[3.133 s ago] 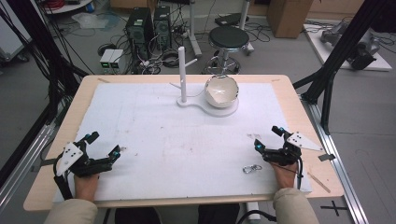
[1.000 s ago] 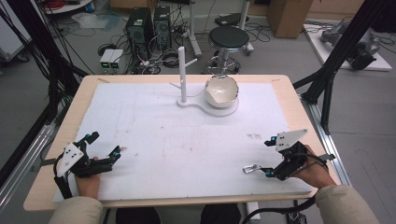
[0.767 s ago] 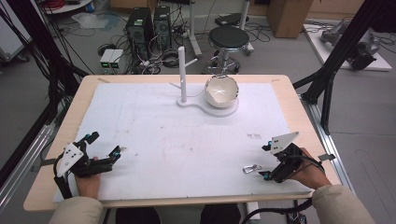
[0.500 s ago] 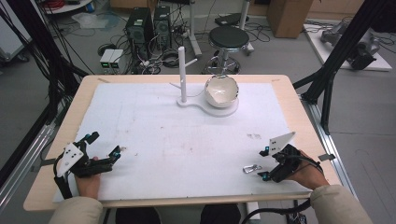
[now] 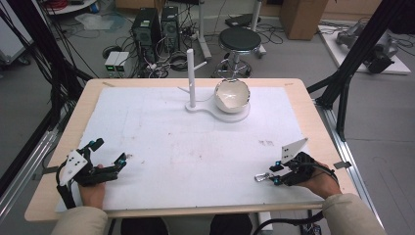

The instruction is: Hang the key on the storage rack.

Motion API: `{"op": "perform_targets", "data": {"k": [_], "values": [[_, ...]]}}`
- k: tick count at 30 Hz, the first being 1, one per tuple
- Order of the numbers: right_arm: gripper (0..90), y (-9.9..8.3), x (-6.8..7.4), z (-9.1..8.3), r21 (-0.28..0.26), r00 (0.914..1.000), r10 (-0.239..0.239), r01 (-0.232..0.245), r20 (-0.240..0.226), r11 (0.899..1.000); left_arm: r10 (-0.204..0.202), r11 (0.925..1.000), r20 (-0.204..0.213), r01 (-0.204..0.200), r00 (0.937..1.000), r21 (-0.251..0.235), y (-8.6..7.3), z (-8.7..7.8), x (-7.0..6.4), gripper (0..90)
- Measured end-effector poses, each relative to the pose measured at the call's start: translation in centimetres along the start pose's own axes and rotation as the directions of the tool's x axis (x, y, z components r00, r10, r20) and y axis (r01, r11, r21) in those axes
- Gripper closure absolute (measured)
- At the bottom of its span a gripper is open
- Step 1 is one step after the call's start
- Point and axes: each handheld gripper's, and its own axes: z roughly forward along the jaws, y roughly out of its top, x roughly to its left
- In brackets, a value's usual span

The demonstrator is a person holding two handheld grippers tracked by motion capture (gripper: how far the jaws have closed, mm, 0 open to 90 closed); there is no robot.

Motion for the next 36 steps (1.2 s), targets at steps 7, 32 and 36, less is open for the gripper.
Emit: {"op": "perform_targets", "data": {"k": [7, 32, 36], "values": [[71.3, 0.01, -0.12, 0.08, 0.008, 0.9999, 0.012, -0.012, -0.01, 1.0, 0.0, 1.0, 0.001, 0.0, 1.0, 0.0, 0.0, -0.02, 0.0, 2.1], [87.9, 0.21, -0.08, 0.13, 0.022, 0.9999, 0.006, -0.006, -0.008, 1.0, 0.001, 1.0, 0.001, -0.001, 1.0, -0.001, 0.0, -0.02, 0.0, 2.1], [88.5, 0.35, -0.14, 0.14, 0.031, 0.9993, 0.037, -0.037, -0.008, 0.999, -0.002, 1.0, -0.001, 0.002, 1.0, -0.001, 0.0, -0.02, -0.01, 2.1]]}}
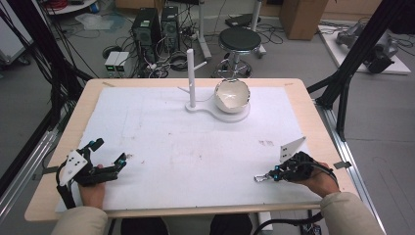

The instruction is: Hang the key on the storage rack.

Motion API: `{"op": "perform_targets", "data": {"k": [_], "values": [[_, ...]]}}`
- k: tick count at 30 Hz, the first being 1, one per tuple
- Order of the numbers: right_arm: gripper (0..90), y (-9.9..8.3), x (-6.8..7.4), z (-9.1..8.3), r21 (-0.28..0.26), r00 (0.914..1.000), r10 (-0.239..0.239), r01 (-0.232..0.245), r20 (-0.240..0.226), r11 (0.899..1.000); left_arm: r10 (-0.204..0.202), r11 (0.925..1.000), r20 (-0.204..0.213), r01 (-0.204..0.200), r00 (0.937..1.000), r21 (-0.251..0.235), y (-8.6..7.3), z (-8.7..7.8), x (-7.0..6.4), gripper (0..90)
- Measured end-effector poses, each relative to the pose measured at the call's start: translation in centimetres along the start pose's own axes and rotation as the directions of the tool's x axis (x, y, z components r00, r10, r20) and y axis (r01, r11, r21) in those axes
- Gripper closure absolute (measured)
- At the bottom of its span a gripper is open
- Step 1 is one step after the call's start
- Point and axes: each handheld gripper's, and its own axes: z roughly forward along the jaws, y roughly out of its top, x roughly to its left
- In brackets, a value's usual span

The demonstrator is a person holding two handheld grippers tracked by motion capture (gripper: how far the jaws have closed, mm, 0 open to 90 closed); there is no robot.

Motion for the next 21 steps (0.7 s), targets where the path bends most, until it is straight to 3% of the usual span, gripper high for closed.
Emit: {"op": "perform_targets", "data": {"k": [2, 7, 15, 16, 19, 21], "values": [[88.8, 0.1, 0.0, 0.0, 0.007, 0.9999, 0.014, -0.014, 0.006, 1.0, 0.001, 1.0, 0.002, -0.001, 1.0, 0.001, 0.0, 0.0, 0.0, 2.1], [88.9, 0.6, -0.2, -0.4, -0.007, 0.9941, 0.106, -0.106, -0.023, 0.994, 0.001, 1.0, 0.002, -0.001, 1.0, 0.0, 0.0, 0.0, 0.0, 2.0], [88.9, 2.1, 0.0, -1.7, -0.065, 0.993, 0.115, -0.116, -0.027, 0.991, 0.005, 1.0, 0.002, -0.005, 1.0, 0.0, 0.0, 0.0, 0.0, 2.1], [88.9, 2.7, 0.0, -2.2, -0.087, 0.9896, 0.139, -0.142, -0.036, 0.986, 0.004, 1.0, 0.001, -0.004, 1.0, 0.0, 0.0, 0.0, 0.0, 2.0], [88.9, 3.6, -0.1, -2.7, -0.103, 0.9895, 0.14, -0.143, -0.035, 0.984, 0.002, 1.0, 0.002, -0.002, 1.0, -0.001, 0.0, 0.0, 0.0, 2.0], [88.9, 5.1, -0.5, -3.5, -0.124, 0.9889, 0.145, -0.148, -0.03, 0.981, 0.005, 1.0, 0.002, -0.005, 1.0, 0.0, 0.0, 0.0, 0.0, 2.0]]}}
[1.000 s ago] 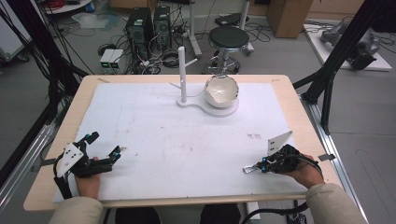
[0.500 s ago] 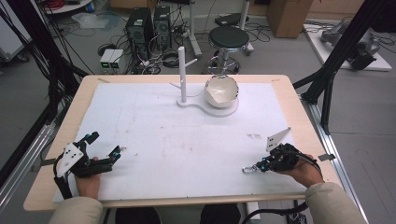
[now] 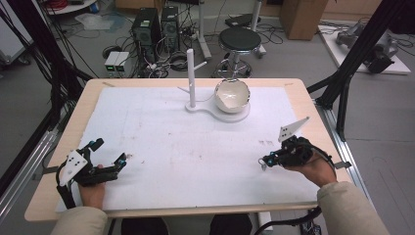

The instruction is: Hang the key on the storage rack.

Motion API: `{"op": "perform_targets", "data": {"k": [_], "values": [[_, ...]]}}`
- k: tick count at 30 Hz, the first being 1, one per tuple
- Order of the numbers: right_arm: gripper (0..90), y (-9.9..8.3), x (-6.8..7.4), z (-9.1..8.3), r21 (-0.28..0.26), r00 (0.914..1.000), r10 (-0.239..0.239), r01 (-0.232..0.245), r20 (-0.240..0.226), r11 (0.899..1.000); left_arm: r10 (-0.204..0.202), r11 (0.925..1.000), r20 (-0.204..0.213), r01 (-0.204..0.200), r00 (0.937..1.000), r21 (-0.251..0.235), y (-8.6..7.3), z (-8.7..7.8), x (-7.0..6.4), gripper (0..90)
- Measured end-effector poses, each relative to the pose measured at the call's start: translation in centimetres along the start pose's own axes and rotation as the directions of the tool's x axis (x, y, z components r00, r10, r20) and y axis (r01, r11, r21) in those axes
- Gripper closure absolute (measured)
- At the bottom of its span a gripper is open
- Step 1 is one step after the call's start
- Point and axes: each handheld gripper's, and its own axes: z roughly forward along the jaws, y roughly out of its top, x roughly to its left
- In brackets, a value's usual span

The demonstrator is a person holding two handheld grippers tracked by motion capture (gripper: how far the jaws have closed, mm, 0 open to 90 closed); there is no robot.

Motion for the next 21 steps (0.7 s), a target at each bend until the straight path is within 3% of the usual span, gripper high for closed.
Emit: {"op": "perform_targets", "data": {"k": [3, 6, 7, 8, 11, 12, 14, 16, 17, 18, 21], "values": [[89.0, 1.2, -0.2, -0.5, -0.029, 1.0, 0.008, -0.008, -0.001, 1.0, 0.0, 1.0, 0.0, 0.0, 1.0, -0.001, 0.0, 0.0, 0.0, 2.1], [89.0, 3.8, -0.7, -1.4, -0.111, 0.9999, 0.01, -0.011, -0.012, 0.994, -0.001, 1.0, 0.0, 0.001, 1.0, -0.001, 0.0, 0.0, 0.0, 2.1], [89.0, 3.8, -0.7, -1.4, -0.111, 0.9999, 0.01, -0.011, -0.012, 0.994, -0.002, 1.0, 0.001, 0.002, 1.0, -0.001, 0.0, 0.0, 0.0, 2.1], [88.9, 5.2, -1.0, -1.7, -0.137, 0.9998, 0.014, -0.015, -0.012, 0.99, -0.002, 1.0, 0.001, 0.002, 1.0, -0.001, 0.0, 0.0, 0.0, 2.1], [88.9, 6.7, -1.3, -1.8, -0.164, 0.9999, 0.007, -0.009, -0.012, 0.986, -0.002, 1.0, 0.001, 0.002, 1.0, -0.001, 0.0, 0.0, 0.0, 2.1], [88.9, 8.2, -1.6, -1.8, -0.183, 0.9999, 0.002, -0.004, -0.011, 0.983, 0.0, 1.0, 0.0, 0.0, 1.0, 0.0, 0.0, 0.0, 0.0, 2.1], [88.9, 9.0, -1.8, -1.8, -0.195, 0.9999, 0.004, -0.007, -0.015, 0.981, -0.001, 1.0, 0.0, 0.001, 1.0, 0.0, 0.0, 0.0, 0.0, 2.0], [88.9, 11.2, -2.4, -1.4, -0.224, 0.9997, 0.001, -0.007, -0.025, 0.975, -0.001, 1.0, 0.001, 0.001, 1.0, 0.001, 0.0, 0.0, 0.0, 2.1], [88.9, 11.2, -2.4, -1.4, -0.224, 0.9997, 0.001, -0.007, -0.025, 0.975, -0.001, 1.0, 0.0, 0.001, 1.0, 0.0, 0.0, 0.0, 0.0, 2.1], [88.9, 12.6, -2.9, -1.0, -0.252, 0.9995, -0.006, -0.003, -0.032, 0.968, -0.001, 1.0, 0.001, 0.001, 1.0, 0.001, 0.0, 0.0, 0.0, 2.0], [88.9, 14.0, -3.3, -0.6, -0.274, 0.999, -0.002, -0.01, -0.045, 0.962, 0.0, 1.0, 0.002, 0.0, 1.0, 0.001, 0.0, 0.0, 0.0, 2.0]]}}
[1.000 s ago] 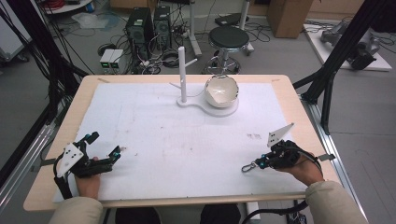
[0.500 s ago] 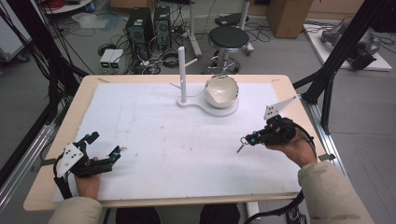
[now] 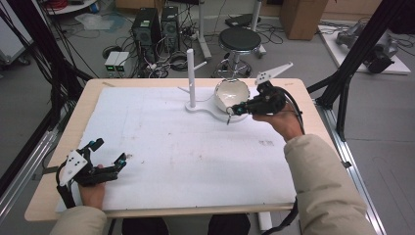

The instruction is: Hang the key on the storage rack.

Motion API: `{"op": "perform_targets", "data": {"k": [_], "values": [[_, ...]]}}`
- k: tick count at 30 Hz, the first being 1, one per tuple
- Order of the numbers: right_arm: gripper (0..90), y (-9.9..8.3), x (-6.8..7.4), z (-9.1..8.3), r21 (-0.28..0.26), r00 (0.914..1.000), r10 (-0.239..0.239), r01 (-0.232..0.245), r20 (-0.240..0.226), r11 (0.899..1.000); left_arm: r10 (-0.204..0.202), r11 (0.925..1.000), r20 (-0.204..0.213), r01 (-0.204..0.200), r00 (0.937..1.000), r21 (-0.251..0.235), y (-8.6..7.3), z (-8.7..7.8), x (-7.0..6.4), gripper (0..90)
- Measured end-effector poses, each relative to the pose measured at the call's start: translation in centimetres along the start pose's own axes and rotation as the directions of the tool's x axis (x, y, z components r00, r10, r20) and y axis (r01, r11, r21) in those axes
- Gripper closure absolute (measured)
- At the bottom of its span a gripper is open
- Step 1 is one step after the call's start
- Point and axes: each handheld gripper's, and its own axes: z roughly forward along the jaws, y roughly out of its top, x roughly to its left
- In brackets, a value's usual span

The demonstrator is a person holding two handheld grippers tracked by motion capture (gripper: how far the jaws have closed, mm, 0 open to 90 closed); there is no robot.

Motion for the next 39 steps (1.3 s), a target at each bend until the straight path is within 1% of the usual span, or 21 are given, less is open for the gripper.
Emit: {"op": "perform_targets", "data": {"k": [1, 3, 4, 5, 7, 8, 10, 12, 14, 15, 16, 17, 19, 22, 24, 26, 29, 31, 32, 33, 39], "values": [[88.9, 1.1, -0.5, 0.7, -0.024, 0.9998, 0.01, -0.01, -0.016, 1.0, -0.001, 1.0, 0.0, 0.001, 1.0, 0.0, 0.0, 0.0, 0.0, 2.1], [88.9, 2.0, -1.1, 1.4, -0.048, 0.9997, 0.009, -0.01, -0.022, 0.999, -0.001, 1.0, 0.0, 0.001, 1.0, 0.0, 0.0, 0.0, 0.0, 2.1], [88.9, 2.0, -1.1, 1.4, -0.048, 0.9997, 0.009, -0.01, -0.022, 0.999, 0.0, 1.0, -0.001, 0.0, 1.0, 0.0, 0.0, 0.0, 0.0, 2.1], [88.9, 2.5, -1.3, 1.7, -0.048, 0.9995, 0.019, -0.02, -0.024, 0.999, -0.003, 1.0, -0.001, 0.003, 1.0, -0.001, 0.0, 0.0, 0.0, 2.1], [88.9, 3.4, -1.7, 2.4, -0.056, 0.9996, 0.015, -0.016, -0.024, 0.998, -0.002, 1.0, 0.0, 0.002, 1.0, 0.001, 0.0, 0.0, 0.0, 2.0], [88.9, 4.2, -2.1, 3.0, -0.072, 0.9996, 0.014, -0.016, -0.027, 0.997, -0.002, 1.0, -0.001, 0.002, 1.0, 0.0, 0.0, 0.0, 0.0, 2.1], [88.9, 4.9, -2.3, 3.7, -0.079, 0.9996, 0.011, -0.013, -0.027, 0.997, 0.001, 1.0, 0.0, -0.001, 1.0, 0.001, 0.0, 0.0, 0.0, 2.1], [88.9, 5.6, -2.6, 4.6, -0.083, 0.9995, 0.02, -0.022, -0.023, 0.996, 0.0, 1.0, 0.0, 0.0, 1.0, 0.0, 0.0, 0.0, 0.0, 2.1], [88.9, 5.9, -2.7, 5.0, -0.085, 0.9994, 0.025, -0.027, -0.025, 0.996, -0.002, 1.0, -0.001, 0.002, 1.0, -0.002, 0.0, 0.0, 0.0, 2.1], [88.8, 6.4, -3.1, 5.8, -0.108, 0.9994, 0.029, -0.031, -0.022, 0.994, -0.003, 1.0, -0.002, 0.003, 1.0, -0.001, 0.0, 0.0, 0.0, 2.1], [88.9, 6.7, -3.3, 6.1, -0.115, 0.9991, 0.037, -0.039, -0.021, 0.993, -0.003, 1.0, -0.001, 0.003, 1.0, -0.002, 0.0, 0.0, 0.0, 2.1], [88.9, 6.7, -3.3, 6.1, -0.115, 0.9991, 0.037, -0.039, -0.021, 0.993, -0.004, 1.0, -0.001, 0.004, 1.0, -0.002, 0.0, 0.0, 0.0, 2.1], [88.9, 7.0, -3.5, 7.0, -0.121, 0.9983, 0.051, -0.054, -0.028, 0.991, -0.001, 1.0, 0.0, 0.001, 1.0, -0.001, 0.0, 0.0, 0.0, 2.1], [88.8, 7.3, -3.8, 8.2, -0.122, 0.9982, 0.05, -0.054, -0.034, 0.991, -0.002, 1.0, -0.001, 0.002, 1.0, -0.001, 0.0, 0.0, 0.0, 2.0], [88.8, 7.4, -3.9, 8.9, -0.125, 0.9962, 0.073, -0.078, -0.048, 0.989, -0.005, 1.0, -0.001, 0.005, 1.0, -0.002, 0.0, 0.0, 0.0, 2.1], [88.8, 7.5, -4.2, 9.7, -0.134, 0.9958, 0.074, -0.08, -0.054, 0.988, -0.003, 1.0, 0.0, 0.003, 1.0, -0.001, 0.0, 0.0, 0.0, 2.0], [88.8, 7.5, -4.4, 10.2, -0.132, 0.9945, 0.093, -0.099, -0.049, 0.986, -0.001, 1.0, -0.001, 0.001, 1.0, -0.002, 0.0, 0.0, 0.0, 2.0], [88.8, 7.4, -4.6, 10.4, -0.133, 0.9946, 0.093, -0.099, -0.045, 0.986, -0.002, 1.0, 0.0, 0.002, 1.0, -0.002, 0.0, 0.0, 0.0, 2.1], [88.8, 7.3, -4.8, 10.6, -0.131, 0.9938, 0.101, -0.106, -0.047, 0.986, 0.0, 1.0, -0.001, 0.0, 1.0, -0.002, 0.0, 0.0, 0.0, 2.1], [88.8, 7.2, -5.0, 11.0, -0.127, 0.9929, 0.113, -0.117, -0.037, 0.985, -0.004, 1.0, 0.0, 0.004, 1.0, -0.002, 0.0, 0.0, -0.1, 2.1], [88.8, 6.8, -5.5, 11.7, -0.119, 0.991, 0.13, -0.133, -0.031, 0.984, -0.002, 1.0, -0.001, 0.002, 1.0, -0.003, 0.0, 0.0, 0.0, 2.1]]}}
